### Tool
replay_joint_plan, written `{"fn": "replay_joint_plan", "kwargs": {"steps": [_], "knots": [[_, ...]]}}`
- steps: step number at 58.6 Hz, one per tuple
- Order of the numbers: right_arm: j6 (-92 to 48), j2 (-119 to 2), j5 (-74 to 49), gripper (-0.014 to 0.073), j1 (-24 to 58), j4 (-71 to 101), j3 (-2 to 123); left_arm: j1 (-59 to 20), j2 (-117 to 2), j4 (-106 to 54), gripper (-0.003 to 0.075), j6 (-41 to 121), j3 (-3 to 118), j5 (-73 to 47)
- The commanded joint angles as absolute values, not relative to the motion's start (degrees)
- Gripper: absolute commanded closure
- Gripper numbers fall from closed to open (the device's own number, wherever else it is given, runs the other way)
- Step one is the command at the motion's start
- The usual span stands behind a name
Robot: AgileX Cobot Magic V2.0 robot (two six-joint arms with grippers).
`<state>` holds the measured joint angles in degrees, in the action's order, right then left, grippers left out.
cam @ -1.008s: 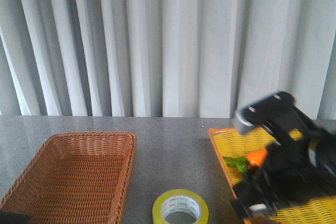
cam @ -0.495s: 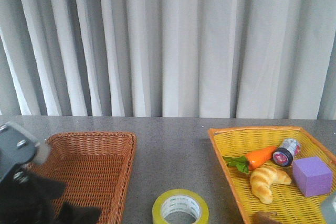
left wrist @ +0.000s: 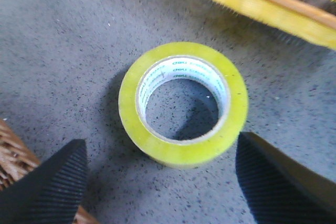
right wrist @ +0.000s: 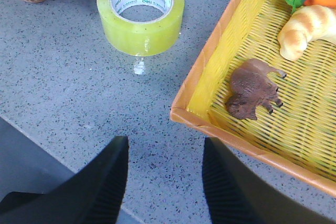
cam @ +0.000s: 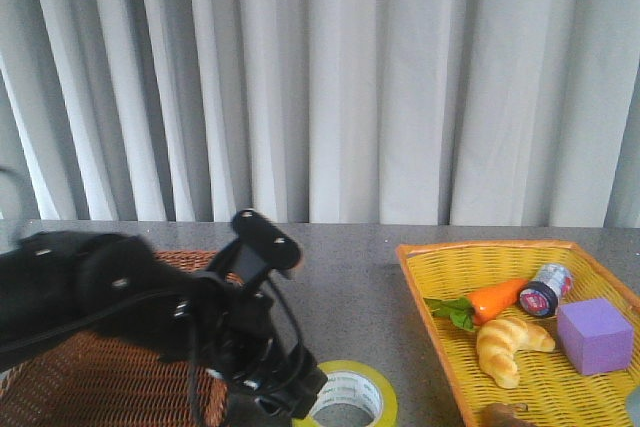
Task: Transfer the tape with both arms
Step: 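Reach the left gripper down and grasp the tape roll on the table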
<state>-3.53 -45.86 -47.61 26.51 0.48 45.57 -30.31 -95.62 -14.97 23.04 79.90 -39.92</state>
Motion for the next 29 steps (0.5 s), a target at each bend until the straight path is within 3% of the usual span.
{"fn": "replay_joint_plan", "kwargs": {"steps": [1, 29], "knots": [[-3.52, -45.54, -44.66, 0.0267, 26.07, 0.46, 47.05, -30.71, -99.18, -11.66, 0.018, 18.96, 87.79, -42.5], [-3.52, -45.54, -44.66, 0.0267, 26.07, 0.46, 47.05, -31.67, -116.52, -8.35, 0.0189, 17.0, 104.93, -49.47]]}}
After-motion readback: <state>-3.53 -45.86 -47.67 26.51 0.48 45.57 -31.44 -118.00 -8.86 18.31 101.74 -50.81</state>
